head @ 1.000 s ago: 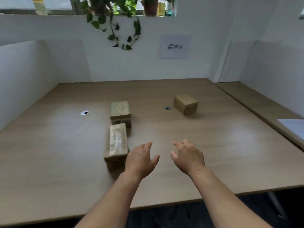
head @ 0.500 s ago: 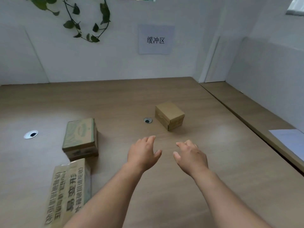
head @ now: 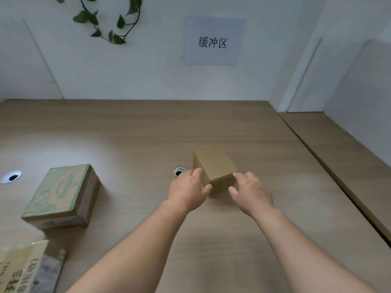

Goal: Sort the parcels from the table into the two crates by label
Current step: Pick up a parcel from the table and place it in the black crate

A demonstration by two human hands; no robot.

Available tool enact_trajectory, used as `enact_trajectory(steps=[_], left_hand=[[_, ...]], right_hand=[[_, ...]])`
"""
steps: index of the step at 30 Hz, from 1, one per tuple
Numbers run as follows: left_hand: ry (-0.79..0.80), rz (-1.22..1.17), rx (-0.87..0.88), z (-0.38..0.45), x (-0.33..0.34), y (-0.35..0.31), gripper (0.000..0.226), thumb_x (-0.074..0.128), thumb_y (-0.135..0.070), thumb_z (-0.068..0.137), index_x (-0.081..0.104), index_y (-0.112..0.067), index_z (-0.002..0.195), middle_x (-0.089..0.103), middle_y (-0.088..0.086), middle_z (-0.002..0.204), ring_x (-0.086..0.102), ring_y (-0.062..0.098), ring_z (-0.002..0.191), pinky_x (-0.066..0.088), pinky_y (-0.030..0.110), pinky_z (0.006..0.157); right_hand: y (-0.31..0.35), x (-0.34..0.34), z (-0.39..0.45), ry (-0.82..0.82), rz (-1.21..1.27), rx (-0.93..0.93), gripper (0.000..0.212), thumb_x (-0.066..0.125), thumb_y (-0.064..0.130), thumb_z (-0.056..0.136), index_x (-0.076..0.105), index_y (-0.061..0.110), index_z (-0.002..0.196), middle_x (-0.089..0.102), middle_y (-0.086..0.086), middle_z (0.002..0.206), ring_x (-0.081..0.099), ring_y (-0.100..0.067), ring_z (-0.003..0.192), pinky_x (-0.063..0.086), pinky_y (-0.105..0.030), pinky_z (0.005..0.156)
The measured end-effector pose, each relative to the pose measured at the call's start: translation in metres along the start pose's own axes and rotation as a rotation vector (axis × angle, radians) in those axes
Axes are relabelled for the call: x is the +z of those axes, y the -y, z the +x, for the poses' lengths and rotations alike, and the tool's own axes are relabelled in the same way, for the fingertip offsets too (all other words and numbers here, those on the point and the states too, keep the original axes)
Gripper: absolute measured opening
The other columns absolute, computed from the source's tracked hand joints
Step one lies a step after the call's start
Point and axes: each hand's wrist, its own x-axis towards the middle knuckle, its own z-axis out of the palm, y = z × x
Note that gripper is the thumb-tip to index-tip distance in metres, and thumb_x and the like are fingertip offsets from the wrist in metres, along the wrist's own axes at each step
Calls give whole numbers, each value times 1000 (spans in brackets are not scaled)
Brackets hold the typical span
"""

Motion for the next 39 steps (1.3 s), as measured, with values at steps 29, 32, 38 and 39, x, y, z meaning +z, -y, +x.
enact_trajectory(steps=[29, 32, 38, 39], left_hand=[[142, -674, -203, 12, 65, -14, 78, 47, -4, 81, 19, -34, 148, 37, 3, 130, 53, 19, 108, 49, 34, 92], [173, -873, -234, -13, 55, -9, 49, 36, 3, 86, 46, -29, 122, 58, -3, 110, 55, 8, 82, 47, 21, 69], [303, -1031, -428, -45, 31, 1, 35, 34, -34, 98, 60, -16, 113, 64, 9, 115, 62, 25, 99, 57, 40, 69], [319, -1038, -444, -49, 29, 1, 46, 34, -46, 98, 61, -12, 114, 64, 12, 114, 64, 27, 99, 58, 39, 65]], right_hand=[[-60, 44, 30, 316, 818, 157, 68, 50, -10, 84, 44, 28, 139, 65, -6, 104, 58, -17, 86, 50, -29, 78], [-66, 33, 4, 357, 927, 278, 36, 41, 10, 98, 56, 29, 124, 64, -8, 126, 59, -24, 105, 43, -28, 77], [-64, 23, -26, 501, 1153, 437, 66, 26, 77, 89, 63, 27, 110, 66, -13, 112, 65, -32, 102, 53, -45, 83], [-63, 21, -31, 531, 1142, 437, 71, 27, 80, 86, 63, 24, 112, 66, -15, 112, 67, -33, 99, 54, -44, 79]])
